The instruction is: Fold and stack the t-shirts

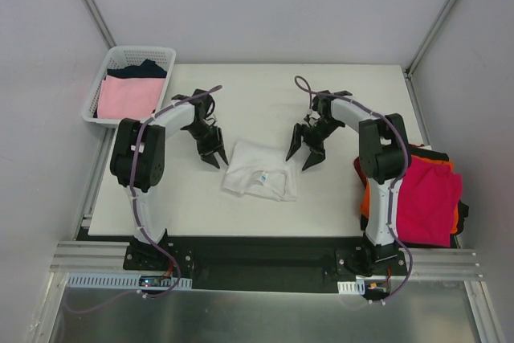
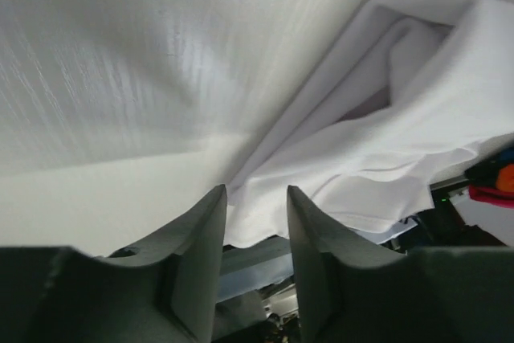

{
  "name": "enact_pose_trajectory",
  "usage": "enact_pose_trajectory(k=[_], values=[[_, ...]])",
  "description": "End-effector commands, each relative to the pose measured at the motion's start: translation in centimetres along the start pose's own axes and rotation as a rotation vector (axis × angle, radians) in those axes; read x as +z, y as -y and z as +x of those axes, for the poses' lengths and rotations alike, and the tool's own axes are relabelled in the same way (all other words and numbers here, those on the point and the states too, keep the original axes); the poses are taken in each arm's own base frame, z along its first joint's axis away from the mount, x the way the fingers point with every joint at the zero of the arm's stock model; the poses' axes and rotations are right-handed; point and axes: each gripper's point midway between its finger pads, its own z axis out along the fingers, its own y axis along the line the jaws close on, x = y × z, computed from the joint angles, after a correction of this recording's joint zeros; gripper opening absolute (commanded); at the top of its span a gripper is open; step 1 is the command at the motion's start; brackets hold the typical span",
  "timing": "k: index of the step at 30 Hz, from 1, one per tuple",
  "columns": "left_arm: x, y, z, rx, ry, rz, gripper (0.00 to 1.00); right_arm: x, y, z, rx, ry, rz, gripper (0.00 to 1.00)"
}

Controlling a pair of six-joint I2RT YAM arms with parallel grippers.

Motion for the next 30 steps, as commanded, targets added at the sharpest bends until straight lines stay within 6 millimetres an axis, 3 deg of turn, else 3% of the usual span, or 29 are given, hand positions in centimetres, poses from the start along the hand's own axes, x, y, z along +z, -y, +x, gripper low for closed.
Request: enact_pose_trajectory(k=[1, 7, 11, 12, 14, 15, 18, 19, 26, 30], values=[[-4.1, 3.3, -1.0, 0.083, 0.091, 0.104, 0.4, -4.2, -1.4, 1.3, -0.046, 0.091, -0.065, 0.7], [-5.8, 5.2, -1.9, 0.1, 0.135, 0.15, 0.45, -6.3, -1.1, 1.4, -0.034, 0.146, -0.086, 0.69], [-6.2, 6.8, -3.2, 0.109, 0.145, 0.189, 0.46, -6.3, -1.5, 0.6, -0.028, 0.122, -0.107, 0.53], [-6.7, 7.8, -3.6, 0.125, 0.151, 0.215, 0.43, -6.4, -1.7, 0.5, -0.03, 0.118, -0.114, 0.51], [-5.5, 8.7, -3.7, 0.14, 0.113, 0.227, 0.37, -6.4, -1.8, 0.3, -0.033, 0.123, -0.114, 0.5], [-5.5, 9.7, -3.6, 0.163, 0.105, 0.249, 0.28, -6.5, -1.9, 0.2, -0.035, 0.124, -0.113, 0.5], [-3.9, 11.7, -2.3, 0.213, 0.057, 0.255, 0.13, -6.6, -1.6, 0.5, -0.035, 0.112, -0.099, 0.5], [-3.4, 12.1, -1.8, 0.232, 0.049, 0.252, 0.01, -6.6, -1.5, 0.6, -0.042, 0.109, -0.094, 0.5], [-0.6, 13.1, 1.8, 0.367, 0.013, 0.173, 0.0, -6.1, -0.3, 1.6, -0.04, 0.071, -0.056, 0.49], [1.0, 11.8, 3.1, 0.386, 0.001, 0.101, 0.0, -5.4, 0.3, 2.1, -0.036, 0.047, -0.048, 0.49]])
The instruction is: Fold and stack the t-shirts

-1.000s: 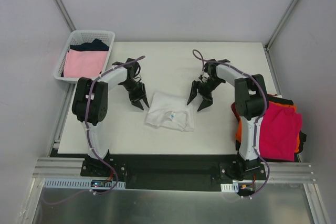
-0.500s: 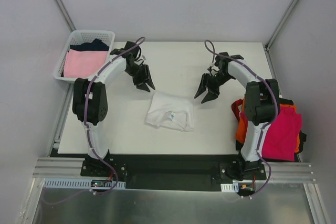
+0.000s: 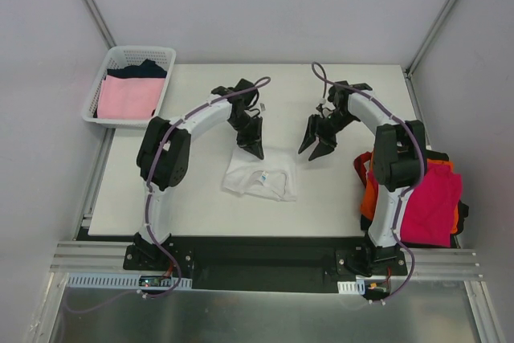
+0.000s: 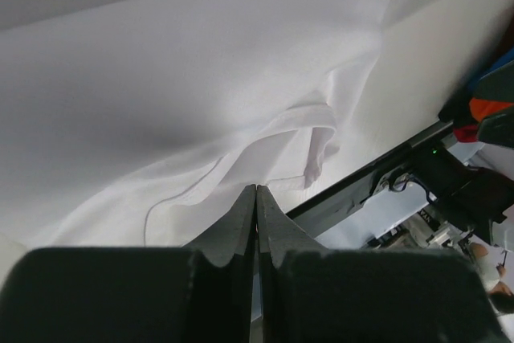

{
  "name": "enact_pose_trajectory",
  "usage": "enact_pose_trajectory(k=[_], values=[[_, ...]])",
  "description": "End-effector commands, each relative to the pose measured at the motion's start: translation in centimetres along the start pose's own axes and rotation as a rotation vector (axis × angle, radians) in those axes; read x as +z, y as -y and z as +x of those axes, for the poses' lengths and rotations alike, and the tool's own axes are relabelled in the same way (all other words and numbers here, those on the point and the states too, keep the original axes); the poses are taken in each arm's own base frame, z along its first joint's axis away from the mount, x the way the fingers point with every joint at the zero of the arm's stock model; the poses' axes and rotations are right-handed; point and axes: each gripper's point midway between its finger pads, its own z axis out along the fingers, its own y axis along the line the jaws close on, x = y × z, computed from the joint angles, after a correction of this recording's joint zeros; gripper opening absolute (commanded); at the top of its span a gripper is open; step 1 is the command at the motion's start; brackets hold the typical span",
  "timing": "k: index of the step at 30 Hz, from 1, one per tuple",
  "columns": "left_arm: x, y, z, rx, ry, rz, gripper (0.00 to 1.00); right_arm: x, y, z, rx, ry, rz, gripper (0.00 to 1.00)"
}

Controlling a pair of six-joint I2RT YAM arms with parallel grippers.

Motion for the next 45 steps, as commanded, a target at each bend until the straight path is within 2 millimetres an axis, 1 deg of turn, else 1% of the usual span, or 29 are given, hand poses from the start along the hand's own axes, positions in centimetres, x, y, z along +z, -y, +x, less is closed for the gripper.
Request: enact_pose_trajectory(k=[1, 6, 10, 14, 16, 18, 19, 21, 25, 30, 39, 45], values=[[0.5, -1.3, 2.1, 0.037, -0.016, -0.084, 0.0, 0.1, 0.7, 1.4, -0.001, -0.046, 0.018, 0.49], [1.8, -3.2, 2.5, 0.027, -0.016, -0.132, 0.0, 0.0, 1.2, 2.0, -0.01, -0.049, 0.029, 0.48], [3.3, -5.3, 2.7, -0.014, -0.039, -0.182, 0.0, -0.2, 1.4, 2.3, -0.016, -0.042, 0.037, 0.48], [3.3, -6.6, 2.2, -0.089, -0.02, -0.208, 0.0, -0.5, 1.4, 2.4, -0.021, -0.032, 0.043, 0.48], [3.0, -7.2, 2.0, -0.111, -0.007, -0.22, 0.0, -0.5, 1.3, 2.3, -0.023, -0.028, 0.041, 0.48], [2.2, -8.2, 1.4, -0.144, 0.017, -0.237, 0.0, -0.5, 1.3, 2.3, -0.021, -0.028, 0.041, 0.48], [2.2, -8.8, 1.5, -0.17, 0.018, -0.248, 0.0, -0.6, 1.2, 2.2, -0.021, -0.026, 0.04, 0.48], [1.3, -10.1, 1.2, -0.214, 0.04, -0.265, 0.0, -0.6, 1.2, 2.0, -0.022, -0.02, 0.04, 0.48], [0.2, -12.1, 1.3, -0.258, 0.061, -0.31, 0.0, -0.7, 1.3, 2.1, -0.015, -0.019, 0.039, 0.48], [-1.0, -13.9, 1.9, -0.311, 0.074, -0.354, 0.0, -0.7, 1.2, 2.0, -0.019, -0.009, 0.036, 0.48], [-2.9, -16.4, 2.5, -0.348, 0.084, -0.377, 0.0, -0.6, 1.5, 2.4, -0.015, -0.01, 0.044, 0.48], [-5.2, -17.6, 2.6, -0.376, 0.111, -0.362, 0.0, -0.7, 1.5, 2.4, -0.017, -0.005, 0.044, 0.48]])
